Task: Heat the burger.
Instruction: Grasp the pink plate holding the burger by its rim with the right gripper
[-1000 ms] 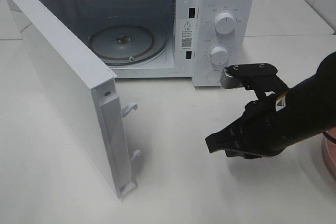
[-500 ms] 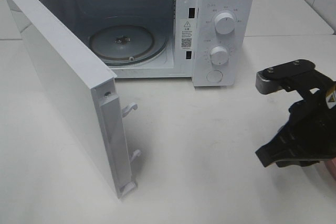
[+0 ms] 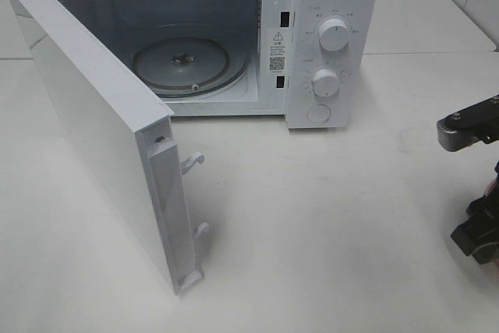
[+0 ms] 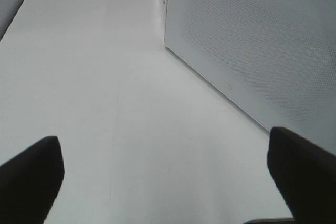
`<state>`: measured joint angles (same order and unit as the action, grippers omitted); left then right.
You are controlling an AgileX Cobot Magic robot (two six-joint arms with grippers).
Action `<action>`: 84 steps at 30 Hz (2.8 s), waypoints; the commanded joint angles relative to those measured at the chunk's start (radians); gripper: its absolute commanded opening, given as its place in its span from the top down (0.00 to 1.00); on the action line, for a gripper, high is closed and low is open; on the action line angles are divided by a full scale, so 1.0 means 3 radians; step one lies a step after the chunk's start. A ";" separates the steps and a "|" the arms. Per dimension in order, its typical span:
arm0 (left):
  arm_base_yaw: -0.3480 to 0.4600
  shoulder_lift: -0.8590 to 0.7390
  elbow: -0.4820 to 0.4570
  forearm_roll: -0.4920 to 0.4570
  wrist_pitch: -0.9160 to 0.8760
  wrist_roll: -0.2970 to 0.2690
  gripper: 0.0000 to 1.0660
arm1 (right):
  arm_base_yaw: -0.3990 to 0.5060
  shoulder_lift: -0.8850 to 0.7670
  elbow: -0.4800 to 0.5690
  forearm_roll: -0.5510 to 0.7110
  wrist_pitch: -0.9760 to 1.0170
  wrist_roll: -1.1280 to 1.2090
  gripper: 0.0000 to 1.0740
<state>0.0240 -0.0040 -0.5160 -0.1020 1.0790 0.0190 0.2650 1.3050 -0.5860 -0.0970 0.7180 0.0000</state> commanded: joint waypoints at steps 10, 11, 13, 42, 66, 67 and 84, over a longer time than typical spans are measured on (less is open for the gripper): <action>0.0007 -0.0057 0.0000 -0.0017 -0.0027 -0.0003 0.08 | -0.0193 -0.0010 -0.0003 -0.0510 -0.0123 -0.0017 0.17; 0.0007 -0.0057 0.0000 -0.0017 -0.0027 -0.0003 0.08 | -0.0193 -0.0010 -0.0003 -0.0510 -0.0123 -0.0017 0.17; 0.0007 -0.0057 0.0000 -0.0017 -0.0027 -0.0003 0.08 | -0.0340 0.0060 -0.0003 -0.0510 -0.0157 -0.0030 0.19; 0.0007 -0.0057 0.0000 -0.0017 -0.0027 -0.0003 0.08 | -0.0687 0.1207 -0.0003 -0.0517 -0.0947 0.0000 0.24; 0.0007 -0.0057 0.0000 -0.0017 -0.0027 -0.0003 0.08 | -0.0677 0.1370 -0.0010 -0.0593 -0.0863 0.0353 1.00; 0.0007 -0.0057 0.0000 -0.0017 -0.0027 -0.0003 0.08 | -0.0677 0.1370 -0.0010 -0.0593 -0.0863 0.0353 1.00; 0.0007 -0.0057 0.0000 -0.0017 -0.0027 -0.0003 0.08 | -0.0450 0.0907 -0.0093 -0.0973 -0.0387 0.0900 1.00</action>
<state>0.0240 -0.0050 -0.5160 -0.1020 1.0790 0.0190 0.1250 1.5860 -0.6120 -0.3690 0.5940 0.2530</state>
